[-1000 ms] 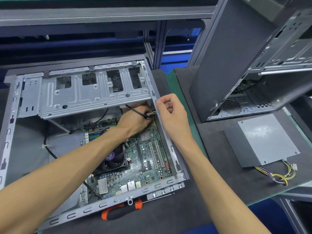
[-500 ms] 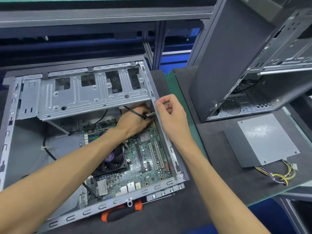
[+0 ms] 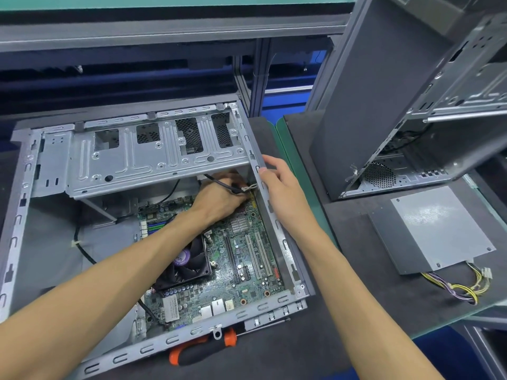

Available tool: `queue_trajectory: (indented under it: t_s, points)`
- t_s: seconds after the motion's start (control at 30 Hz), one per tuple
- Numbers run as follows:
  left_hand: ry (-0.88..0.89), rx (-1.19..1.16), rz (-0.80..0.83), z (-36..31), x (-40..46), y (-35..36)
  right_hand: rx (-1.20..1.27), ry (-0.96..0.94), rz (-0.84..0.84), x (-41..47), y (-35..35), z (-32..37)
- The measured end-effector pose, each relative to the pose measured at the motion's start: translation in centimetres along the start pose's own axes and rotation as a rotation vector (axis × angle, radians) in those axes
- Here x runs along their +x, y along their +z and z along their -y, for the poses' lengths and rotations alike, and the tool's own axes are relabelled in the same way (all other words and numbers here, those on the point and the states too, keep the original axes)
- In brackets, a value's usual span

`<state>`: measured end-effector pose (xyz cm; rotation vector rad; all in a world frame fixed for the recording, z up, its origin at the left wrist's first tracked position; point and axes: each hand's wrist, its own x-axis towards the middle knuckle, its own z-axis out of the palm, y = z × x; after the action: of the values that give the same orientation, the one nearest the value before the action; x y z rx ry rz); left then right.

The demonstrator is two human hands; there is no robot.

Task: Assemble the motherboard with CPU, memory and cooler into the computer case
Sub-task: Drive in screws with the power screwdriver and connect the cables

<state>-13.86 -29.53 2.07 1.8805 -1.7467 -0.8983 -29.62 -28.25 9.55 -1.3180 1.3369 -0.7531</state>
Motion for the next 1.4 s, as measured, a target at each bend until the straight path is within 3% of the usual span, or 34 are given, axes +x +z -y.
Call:
queue_trajectory:
  t_s: [0.53,1.4]
  points:
    - [0.101,0.163,-0.05,0.1,0.5,0.8,0.017,-0.014,-0.023,-0.4,-0.1,0.0]
    - [0.152,0.209,-0.081,0.3,0.7,1.0,0.04,-0.053,-0.011,-0.1,-0.3,-0.7]
